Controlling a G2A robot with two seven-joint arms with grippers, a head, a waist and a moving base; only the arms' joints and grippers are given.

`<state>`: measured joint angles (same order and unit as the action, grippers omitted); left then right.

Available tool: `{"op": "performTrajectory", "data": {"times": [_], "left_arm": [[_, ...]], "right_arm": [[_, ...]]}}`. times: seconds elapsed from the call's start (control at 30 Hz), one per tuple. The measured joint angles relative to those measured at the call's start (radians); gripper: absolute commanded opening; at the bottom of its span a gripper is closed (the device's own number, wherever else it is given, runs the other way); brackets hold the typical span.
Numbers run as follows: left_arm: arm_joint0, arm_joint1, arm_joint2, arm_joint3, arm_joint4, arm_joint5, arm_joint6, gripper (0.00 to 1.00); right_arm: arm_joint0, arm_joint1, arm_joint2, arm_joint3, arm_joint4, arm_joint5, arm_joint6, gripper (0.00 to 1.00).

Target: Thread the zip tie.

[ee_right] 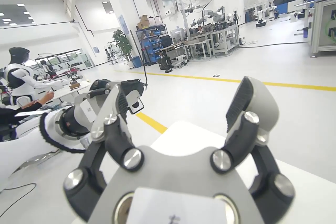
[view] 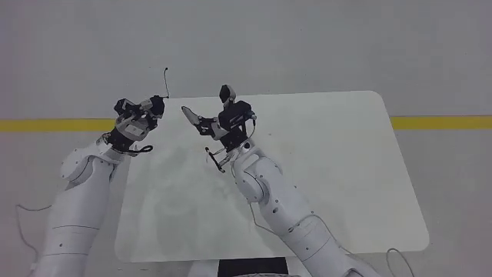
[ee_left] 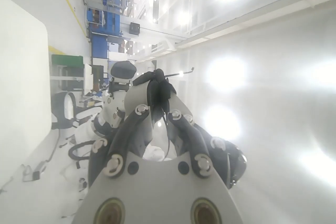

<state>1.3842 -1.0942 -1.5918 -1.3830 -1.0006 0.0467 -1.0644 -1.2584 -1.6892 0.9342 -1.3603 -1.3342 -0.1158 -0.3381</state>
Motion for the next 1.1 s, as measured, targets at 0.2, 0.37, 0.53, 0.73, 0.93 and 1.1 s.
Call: {"op": "performTrajectory", "data": {"times": [0.2,0.37,0.53,0.73,0.93,1.1], "left_arm": [[0.010,0.005,-0.004,0.000,-0.063,0.106,-0.026,0.00],[0.009,0.006,-0.003,-0.005,-0.044,0.102,-0.033,0.00],[0.014,0.003,0.004,-0.007,-0.083,0.138,0.006,0.00],[0.043,0.006,0.004,-0.020,-0.216,0.301,0.065,0.00],[0.068,0.026,0.049,-0.030,-0.328,0.293,0.085,0.00],[0.065,0.045,0.063,-0.037,-0.349,0.293,0.106,0.00]], "right_arm": [[0.016,0.021,-0.025,0.002,-0.242,0.057,0.078,1.00],[0.043,0.035,-0.056,0.012,-0.235,0.101,0.102,1.00],[0.044,0.038,-0.060,0.015,-0.236,0.109,0.107,1.00],[0.112,0.069,-0.154,0.063,-0.236,0.183,0.081,1.00],[0.168,0.088,-0.237,0.104,-0.236,0.267,0.051,1.00],[0.180,0.094,-0.256,0.112,-0.236,0.313,0.037,1.00]]}}
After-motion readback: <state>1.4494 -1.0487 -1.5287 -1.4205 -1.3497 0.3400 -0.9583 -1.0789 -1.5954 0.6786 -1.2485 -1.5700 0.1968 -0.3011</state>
